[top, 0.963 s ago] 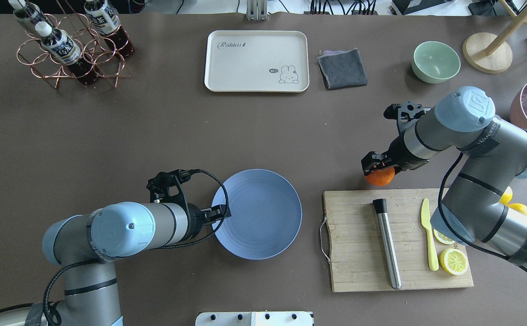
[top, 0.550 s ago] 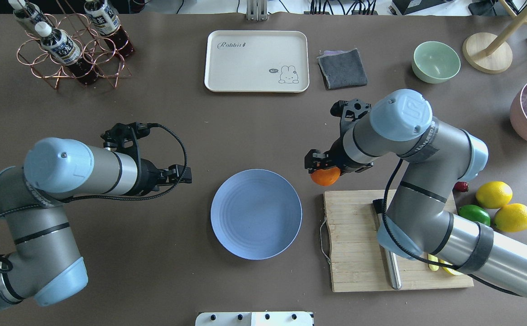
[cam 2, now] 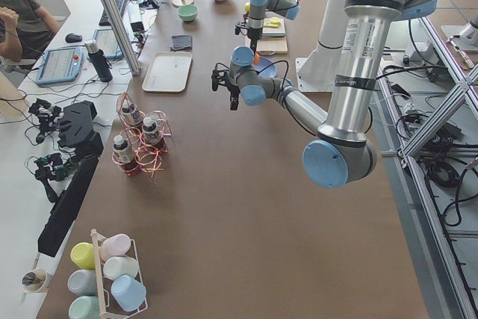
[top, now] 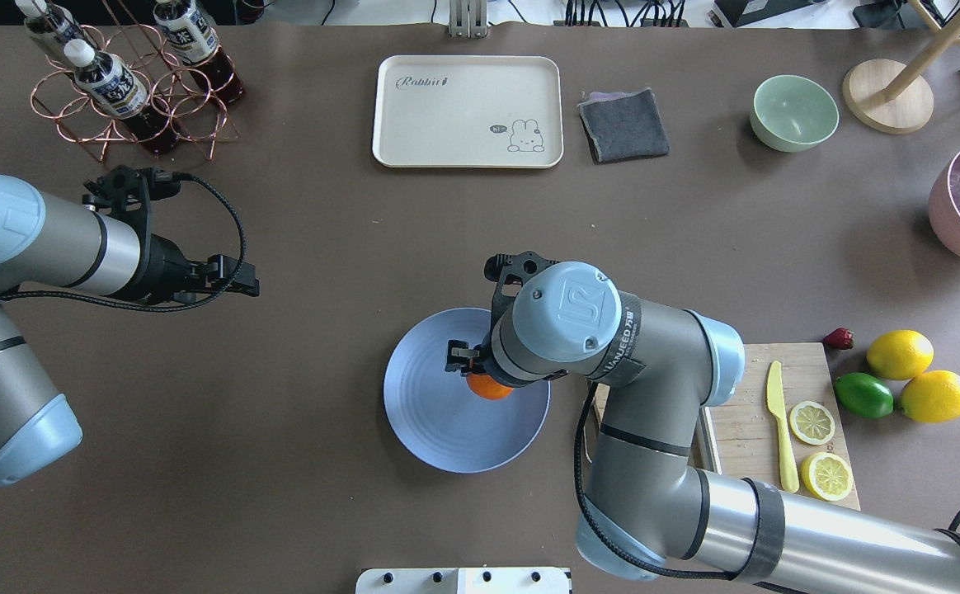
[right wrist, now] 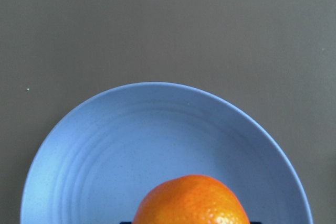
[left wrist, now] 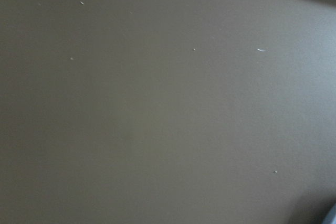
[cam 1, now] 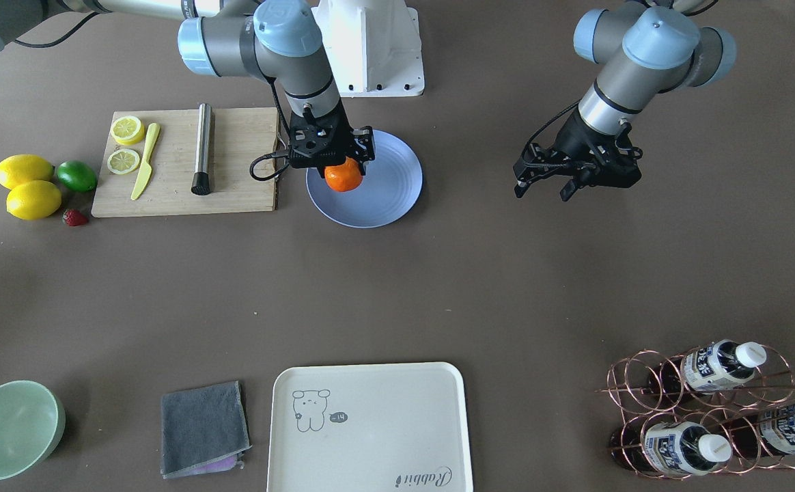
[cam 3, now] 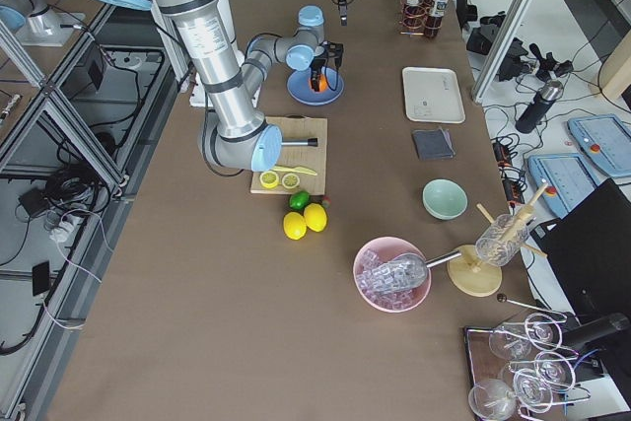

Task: Pick orange to plate
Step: 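Carry the orange over the blue plate with the right gripper while the left gripper withdraws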

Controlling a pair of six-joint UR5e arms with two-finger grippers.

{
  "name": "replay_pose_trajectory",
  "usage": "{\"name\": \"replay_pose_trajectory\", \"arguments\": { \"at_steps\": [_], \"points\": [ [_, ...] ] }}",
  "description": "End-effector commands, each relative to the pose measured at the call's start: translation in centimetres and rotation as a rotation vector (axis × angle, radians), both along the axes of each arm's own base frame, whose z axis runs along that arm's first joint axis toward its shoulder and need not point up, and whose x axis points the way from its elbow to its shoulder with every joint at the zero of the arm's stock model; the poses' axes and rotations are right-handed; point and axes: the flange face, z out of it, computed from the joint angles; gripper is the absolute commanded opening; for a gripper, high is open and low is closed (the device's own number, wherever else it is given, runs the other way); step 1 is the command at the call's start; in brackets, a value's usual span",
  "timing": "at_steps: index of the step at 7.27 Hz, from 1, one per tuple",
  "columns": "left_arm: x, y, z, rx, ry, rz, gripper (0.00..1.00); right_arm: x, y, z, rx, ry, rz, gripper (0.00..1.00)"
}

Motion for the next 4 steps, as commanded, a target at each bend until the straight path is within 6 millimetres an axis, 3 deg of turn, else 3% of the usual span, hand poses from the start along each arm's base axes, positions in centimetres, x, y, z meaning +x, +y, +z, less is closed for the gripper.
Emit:
{"name": "replay_pose_trajectory", "arguments": {
  "at_steps": [1, 3, 4],
  "points": [
    [-0.43, -0.16, 0.53, -0.004, -0.006, 0.0, 0.96, -2.71, 0.86, 0.2, -0.002, 0.025, -0.012, 0.0],
    [-0.6, -0.01, 0.64, -0.006, -0.007, -0.001, 0.97, -3.01, 1.31, 0.22, 0.0, 0.024, -0.02, 0.0],
    [-0.67, 0.04, 0.74, -0.007, -0.009, -0.002, 0.97, -3.09, 1.4, 0.5, -0.003, 0.028, -0.021, 0.2]
  ]
}}
